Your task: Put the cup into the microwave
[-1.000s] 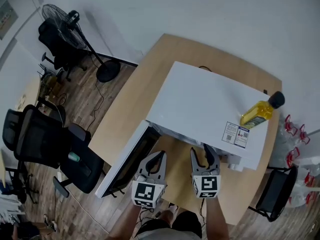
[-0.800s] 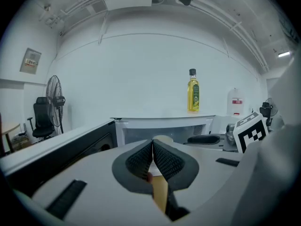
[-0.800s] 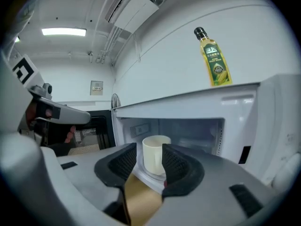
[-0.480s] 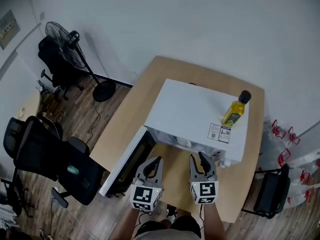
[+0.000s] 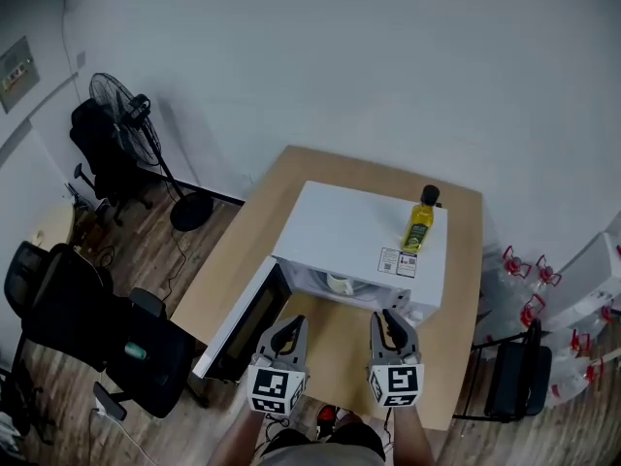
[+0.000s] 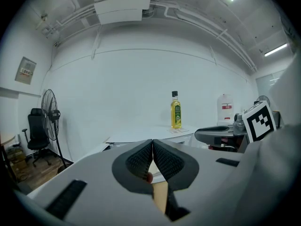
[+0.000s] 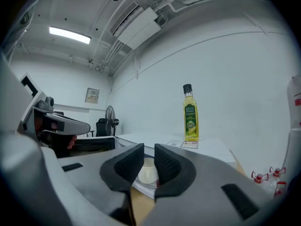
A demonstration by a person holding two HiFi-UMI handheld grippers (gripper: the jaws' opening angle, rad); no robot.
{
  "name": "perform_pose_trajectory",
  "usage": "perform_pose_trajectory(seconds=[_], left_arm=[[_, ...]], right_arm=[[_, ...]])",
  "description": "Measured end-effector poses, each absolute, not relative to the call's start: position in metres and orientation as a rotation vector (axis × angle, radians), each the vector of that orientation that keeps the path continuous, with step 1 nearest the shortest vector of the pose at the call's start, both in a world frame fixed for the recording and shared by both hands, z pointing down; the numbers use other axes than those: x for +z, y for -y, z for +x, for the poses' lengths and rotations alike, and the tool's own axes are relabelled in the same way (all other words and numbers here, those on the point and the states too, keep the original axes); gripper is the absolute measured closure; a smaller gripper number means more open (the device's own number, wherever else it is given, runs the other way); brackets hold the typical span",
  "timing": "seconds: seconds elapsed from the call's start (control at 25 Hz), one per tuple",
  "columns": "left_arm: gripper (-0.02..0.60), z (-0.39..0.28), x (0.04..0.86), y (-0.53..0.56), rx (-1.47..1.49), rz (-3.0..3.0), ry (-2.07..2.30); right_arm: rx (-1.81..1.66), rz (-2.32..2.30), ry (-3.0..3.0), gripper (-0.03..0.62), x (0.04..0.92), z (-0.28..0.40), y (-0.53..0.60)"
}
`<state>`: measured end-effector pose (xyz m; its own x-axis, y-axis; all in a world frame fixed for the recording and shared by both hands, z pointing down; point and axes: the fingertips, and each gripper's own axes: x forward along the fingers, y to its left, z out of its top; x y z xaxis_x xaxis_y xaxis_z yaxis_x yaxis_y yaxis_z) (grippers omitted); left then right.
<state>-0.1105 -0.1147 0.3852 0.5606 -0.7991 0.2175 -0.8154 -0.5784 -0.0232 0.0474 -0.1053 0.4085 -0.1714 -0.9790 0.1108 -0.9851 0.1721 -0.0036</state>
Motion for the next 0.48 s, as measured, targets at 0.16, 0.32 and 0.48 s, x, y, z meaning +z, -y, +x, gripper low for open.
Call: perform_pose_trajectory(seconds=[0.16,0.32,0.48], left_arm=[[0.557,-0.11,0.375,0.101,0.294,2.736,1.388],[0.557,-0.11,0.369,0.085,0.29,2.76,1.364],[0.557,-0.11,0.367,0.072,0.281,2.776,1.346]], right_arm=[[0.08,1.99,2.31,0.542,0.398,0.053,0.084],[0.063,2.021,2.294,0.553,0.39,0.055,0.059],[0.046,2.053,2.27,0.565,0.386,0.057,0.04]])
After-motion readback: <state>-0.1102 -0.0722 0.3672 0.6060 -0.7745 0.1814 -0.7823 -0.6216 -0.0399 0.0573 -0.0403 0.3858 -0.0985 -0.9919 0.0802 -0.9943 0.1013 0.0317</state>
